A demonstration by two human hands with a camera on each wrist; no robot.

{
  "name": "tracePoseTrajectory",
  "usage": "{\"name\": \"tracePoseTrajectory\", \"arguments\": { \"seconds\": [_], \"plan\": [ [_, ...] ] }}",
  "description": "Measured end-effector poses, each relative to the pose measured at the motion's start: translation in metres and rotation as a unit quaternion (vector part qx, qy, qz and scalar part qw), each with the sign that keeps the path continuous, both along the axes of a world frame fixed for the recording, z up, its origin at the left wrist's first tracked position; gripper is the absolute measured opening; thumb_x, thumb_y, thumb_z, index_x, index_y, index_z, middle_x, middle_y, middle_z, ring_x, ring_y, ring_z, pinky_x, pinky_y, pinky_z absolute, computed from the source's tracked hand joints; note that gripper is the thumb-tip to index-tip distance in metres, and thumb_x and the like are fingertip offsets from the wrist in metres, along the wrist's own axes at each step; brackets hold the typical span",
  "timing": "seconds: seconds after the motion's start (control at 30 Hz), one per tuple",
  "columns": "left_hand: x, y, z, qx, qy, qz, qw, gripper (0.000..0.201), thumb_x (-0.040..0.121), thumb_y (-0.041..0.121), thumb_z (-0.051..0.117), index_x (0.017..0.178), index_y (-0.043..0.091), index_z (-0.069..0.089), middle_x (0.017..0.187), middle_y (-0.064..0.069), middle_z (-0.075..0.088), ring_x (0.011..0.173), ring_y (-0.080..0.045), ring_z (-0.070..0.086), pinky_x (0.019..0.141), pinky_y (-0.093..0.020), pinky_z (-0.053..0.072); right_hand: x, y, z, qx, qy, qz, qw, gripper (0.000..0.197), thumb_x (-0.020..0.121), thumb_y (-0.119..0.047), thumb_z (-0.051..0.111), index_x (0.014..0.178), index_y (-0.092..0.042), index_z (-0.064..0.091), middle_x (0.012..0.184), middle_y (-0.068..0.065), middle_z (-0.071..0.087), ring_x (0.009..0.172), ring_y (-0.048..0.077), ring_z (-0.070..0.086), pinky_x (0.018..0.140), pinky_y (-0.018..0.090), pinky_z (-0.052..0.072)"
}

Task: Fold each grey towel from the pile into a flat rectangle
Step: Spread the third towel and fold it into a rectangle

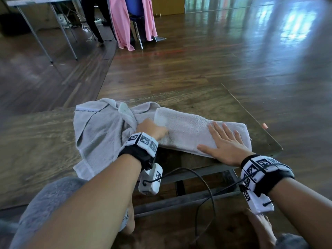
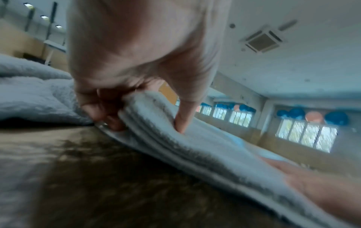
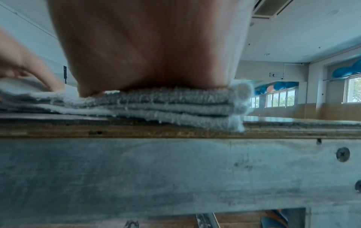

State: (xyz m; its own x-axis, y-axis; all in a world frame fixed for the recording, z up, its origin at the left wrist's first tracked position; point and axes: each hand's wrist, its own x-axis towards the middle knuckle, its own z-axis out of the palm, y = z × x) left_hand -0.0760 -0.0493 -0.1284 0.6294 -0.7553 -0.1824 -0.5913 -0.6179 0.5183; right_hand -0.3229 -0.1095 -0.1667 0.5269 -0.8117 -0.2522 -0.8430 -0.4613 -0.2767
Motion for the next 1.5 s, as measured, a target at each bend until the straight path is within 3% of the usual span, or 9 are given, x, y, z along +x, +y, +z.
{"name": "tracePoseTrajectory", "arguments": {
  "seconds": [0.13, 0.23, 0.33, 0.43, 0.57, 0.93, 1.17, 1.33, 1.5],
  "plan": [
    [-0.021, -0.007, 0.03, -0.114, -0.044, -0.059, 0.991, 0.016, 0.075, 0.021, 0.063, 0.087, 0.013, 0.056, 0.081, -0.007, 0.059, 0.071, -0.025, 0.053, 0.049, -0.028, 0.03, -0.003, -0.004, 0.016, -0.017, -0.101, -0.011, 0.995, 0.074, 0.096, -0.061, 0.04, 0.156, -0.02, 0.025, 0.164, 0.002, 0.023, 0.151, 0.025, 0.019, 0.121, 0.046, 0.017],
    [-0.061, -0.01, 0.056, -0.24, -0.06, -0.223, 0.943, 0.018, 0.078, 0.024, 0.068, 0.089, 0.017, 0.056, 0.085, 0.001, 0.061, 0.082, -0.023, 0.06, 0.064, -0.028, 0.041, -0.014, -0.012, 0.033, 0.018, -0.257, -0.08, 0.963, 0.05, 0.099, -0.057, 0.036, 0.128, -0.02, 0.054, 0.129, 0.006, 0.063, 0.109, 0.024, 0.062, 0.093, 0.045, 0.051],
    [-0.099, -0.002, 0.063, -0.215, 0.056, -0.414, 0.883, 0.046, 0.077, 0.039, 0.078, 0.115, 0.021, 0.059, 0.112, 0.007, 0.064, 0.1, -0.009, 0.061, 0.084, -0.018, 0.048, -0.032, -0.02, 0.047, 0.229, -0.463, -0.195, 0.834, 0.075, 0.088, -0.078, 0.037, 0.115, -0.014, 0.067, 0.101, 0.011, 0.076, 0.082, 0.03, 0.073, 0.071, 0.045, 0.061],
    [-0.109, -0.001, 0.042, -0.164, 0.022, -0.455, 0.875, 0.051, 0.078, 0.034, 0.078, 0.122, 0.02, 0.058, 0.128, 0.001, 0.058, 0.119, -0.014, 0.053, 0.103, -0.032, 0.043, -0.051, -0.027, 0.042, 0.287, -0.522, -0.254, 0.762, 0.063, 0.086, -0.063, 0.061, 0.108, -0.005, 0.072, 0.103, 0.019, 0.075, 0.097, 0.037, 0.073, 0.085, 0.053, 0.059],
    [-0.098, -0.001, 0.018, -0.097, -0.043, -0.438, 0.892, 0.048, 0.084, 0.034, 0.069, 0.128, 0.023, 0.054, 0.131, -0.002, 0.051, 0.126, -0.021, 0.045, 0.106, -0.038, 0.038, -0.064, -0.032, 0.021, 0.196, -0.422, -0.264, 0.845, 0.011, 0.089, -0.013, 0.072, 0.097, -0.006, 0.071, 0.098, 0.016, 0.077, 0.082, 0.026, 0.077, 0.07, 0.039, 0.062],
    [-0.103, -0.005, -0.008, -0.109, -0.024, -0.391, 0.913, 0.041, 0.092, 0.047, 0.057, 0.128, 0.026, 0.055, 0.144, -0.001, 0.038, 0.13, -0.018, 0.041, 0.11, -0.036, 0.035, -0.072, -0.015, 0.018, -0.136, -0.146, -0.228, 0.953, 0.03, 0.081, -0.027, 0.064, 0.103, -0.016, 0.047, 0.096, 0.003, 0.05, 0.084, 0.026, 0.047, 0.069, 0.035, 0.038],
    [-0.11, -0.021, -0.009, -0.123, 0.125, -0.187, 0.967, 0.026, 0.096, 0.038, 0.052, 0.111, 0.018, 0.044, 0.088, 0.011, 0.052, 0.079, -0.006, 0.053, 0.068, -0.024, 0.039, -0.071, -0.019, 0.013, -0.026, -0.09, -0.174, 0.98, 0.031, 0.094, -0.035, 0.051, 0.107, -0.008, 0.047, 0.115, 0.019, 0.058, 0.1, 0.034, 0.056, 0.072, 0.036, 0.039],
    [-0.111, -0.026, -0.007, -0.082, 0.257, -0.132, 0.954, 0.049, 0.087, 0.037, 0.067, 0.124, 0.006, 0.056, 0.115, -0.006, 0.065, 0.109, -0.023, 0.062, 0.097, -0.039, 0.05, -0.069, -0.021, 0.015, 0.008, -0.102, -0.155, 0.983, 0.019, 0.093, -0.031, 0.053, 0.1, -0.013, 0.049, 0.101, 0.007, 0.057, 0.084, 0.022, 0.052, 0.055, 0.025, 0.031],
    [-0.116, -0.017, 0.017, -0.081, 0.345, -0.135, 0.925, 0.035, 0.08, 0.029, 0.073, 0.108, 0.012, 0.064, 0.109, -0.009, 0.069, 0.102, -0.026, 0.066, 0.085, -0.04, 0.057, -0.066, -0.023, 0.025, 0.035, -0.13, -0.144, 0.98, 0.025, 0.093, -0.035, 0.053, 0.081, -0.013, 0.052, 0.08, 0.003, 0.058, 0.066, 0.017, 0.051, 0.057, 0.031, 0.036]
  ]
}}
